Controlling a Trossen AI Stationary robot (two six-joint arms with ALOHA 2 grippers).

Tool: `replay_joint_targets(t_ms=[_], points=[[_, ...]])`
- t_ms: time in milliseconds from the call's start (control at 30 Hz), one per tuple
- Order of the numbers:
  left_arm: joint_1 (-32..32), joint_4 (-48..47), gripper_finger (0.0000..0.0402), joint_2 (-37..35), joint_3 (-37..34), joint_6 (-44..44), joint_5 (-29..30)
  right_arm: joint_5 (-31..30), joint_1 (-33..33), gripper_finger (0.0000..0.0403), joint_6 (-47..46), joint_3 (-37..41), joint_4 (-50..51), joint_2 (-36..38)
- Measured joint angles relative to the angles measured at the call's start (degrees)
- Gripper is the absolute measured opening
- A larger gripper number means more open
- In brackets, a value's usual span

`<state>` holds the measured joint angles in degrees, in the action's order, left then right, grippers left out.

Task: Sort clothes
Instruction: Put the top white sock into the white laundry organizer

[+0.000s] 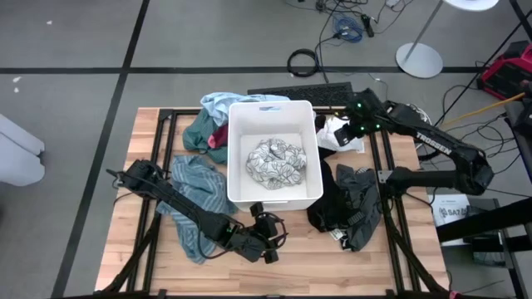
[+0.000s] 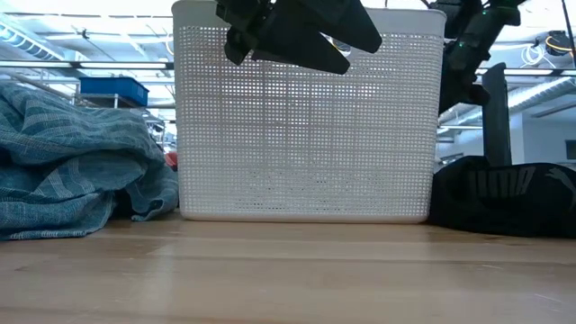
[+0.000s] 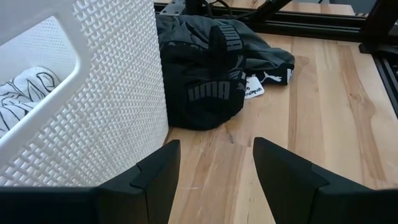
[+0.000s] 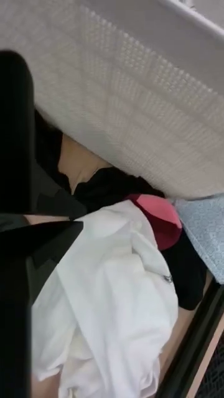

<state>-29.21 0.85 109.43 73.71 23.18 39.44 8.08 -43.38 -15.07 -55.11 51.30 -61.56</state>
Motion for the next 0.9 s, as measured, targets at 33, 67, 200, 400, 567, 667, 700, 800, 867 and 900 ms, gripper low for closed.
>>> replay_joint_targets(t_ms=[33, 67, 200, 400, 567, 667, 700, 800, 867, 900], points=[[0.0, 0.02, 0.0212, 0.0, 0.0, -0.02, 0.0, -0.02, 0.0, 0.003, 0.61, 0.0, 0.13, -0.27], [0.0, 0.06, 0.0212, 0.0, 0.0, -0.02, 0.0, -0.09, 0.0, 0.0042, 0.99, 0.0, 0.1, -0.68], [0.0, 0.17, 0.0212, 0.0, 0.0, 0.03, 0.0, -0.51, 0.0, 0.0107, 2.16, 0.72, 0.15, -3.32], [0.0, 0.17, 0.0212, 0.0, 0.0, 0.07, 0.0, -1.01, 0.0, 0.0222, 4.94, 4.9, -4.16, -7.79], [0.0, 0.17, 0.0212, 0.0, 0.0, 0.07, -0.02, -3.58, 0.0, 0.0273, 5.39, 6.75, -8.6, -9.94], [0.0, 0.15, 0.0212, 0.0, 0.0, 0.19, -0.02, -3.65, -0.02, 0.0248, 5.32, 6.75, -8.89, -10.1], [0.0, 0.15, 0.0212, 0.0, 0.0, 0.22, -0.02, -3.63, -0.01, 0.0227, 5.29, 6.75, -8.78, -10.1], [0.0, 0.13, 0.0212, 0.0, 0.0, 0.22, -0.02, -2.7, 0.0, 0.0125, 5.28, 6.75, -8.28, -9.84], [0.0, 0.13, 0.0212, 0.0, 0.0, 0.2, -0.02, -0.56, -0.01, 0.0043, 5.56, 6.75, -8.38, -9.81], [0.0, 0.13, 0.0212, 0.0, 0.0, 0.2, -0.03, 0.29, 0.0, 0.0022, 5.73, 6.75, -8.44, -9.66]])
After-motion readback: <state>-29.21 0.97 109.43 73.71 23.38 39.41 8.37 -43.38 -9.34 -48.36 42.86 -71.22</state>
